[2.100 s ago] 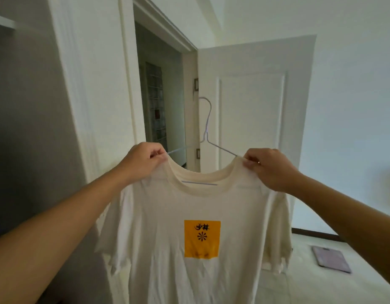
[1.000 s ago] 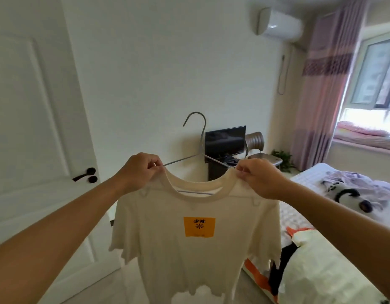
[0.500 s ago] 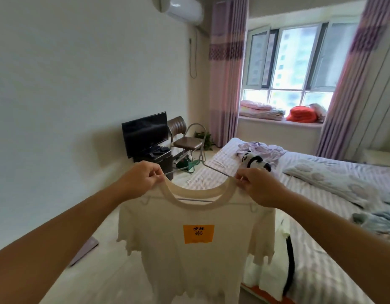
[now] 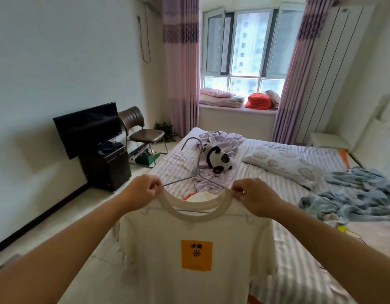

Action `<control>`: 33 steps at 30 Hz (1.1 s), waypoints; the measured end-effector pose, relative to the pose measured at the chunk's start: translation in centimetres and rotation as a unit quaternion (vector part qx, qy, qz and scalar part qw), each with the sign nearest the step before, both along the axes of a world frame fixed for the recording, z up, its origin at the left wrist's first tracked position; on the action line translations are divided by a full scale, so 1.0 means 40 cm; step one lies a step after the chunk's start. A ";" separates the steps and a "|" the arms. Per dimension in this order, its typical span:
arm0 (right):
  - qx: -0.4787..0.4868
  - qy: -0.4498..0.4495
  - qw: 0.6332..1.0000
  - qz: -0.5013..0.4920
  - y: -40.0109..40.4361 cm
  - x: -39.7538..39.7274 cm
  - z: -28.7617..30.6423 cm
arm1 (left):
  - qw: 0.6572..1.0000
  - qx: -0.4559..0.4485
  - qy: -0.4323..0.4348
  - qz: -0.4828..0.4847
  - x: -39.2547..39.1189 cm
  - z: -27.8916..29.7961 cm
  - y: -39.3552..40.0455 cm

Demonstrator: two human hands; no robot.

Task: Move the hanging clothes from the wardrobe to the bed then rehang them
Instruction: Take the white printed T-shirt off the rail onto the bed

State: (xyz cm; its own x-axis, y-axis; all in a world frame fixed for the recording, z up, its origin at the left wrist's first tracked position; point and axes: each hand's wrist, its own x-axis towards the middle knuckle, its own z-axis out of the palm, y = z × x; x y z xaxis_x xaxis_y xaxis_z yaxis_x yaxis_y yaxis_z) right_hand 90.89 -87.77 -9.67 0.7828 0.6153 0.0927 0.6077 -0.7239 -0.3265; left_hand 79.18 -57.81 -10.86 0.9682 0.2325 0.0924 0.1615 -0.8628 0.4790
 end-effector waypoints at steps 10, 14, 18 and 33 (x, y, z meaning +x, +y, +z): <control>-0.033 0.067 0.997 -0.037 -0.033 0.302 -0.135 | 0.999 -0.017 0.046 -0.023 0.365 -0.155 -0.015; -0.044 0.094 0.993 -0.050 0.001 0.428 -0.210 | 0.996 -0.030 0.073 -0.040 0.522 -0.229 0.028; -0.063 0.124 0.987 -0.077 0.048 0.566 -0.281 | 0.994 -0.038 0.089 -0.056 0.673 -0.308 0.074; -0.090 0.190 0.965 -0.154 0.173 1.017 -0.554 | 0.984 -0.099 0.145 0.006 1.112 -0.586 0.162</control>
State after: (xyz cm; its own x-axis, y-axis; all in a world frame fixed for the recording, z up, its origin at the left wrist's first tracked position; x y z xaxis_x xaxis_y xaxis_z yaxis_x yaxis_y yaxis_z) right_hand 131.56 -80.87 -31.83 0.8875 0.3274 -0.3242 0.2160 -0.9172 -0.3349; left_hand 123.66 -51.32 -34.31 0.9442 0.2294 -0.2362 0.3258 -0.7547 0.5694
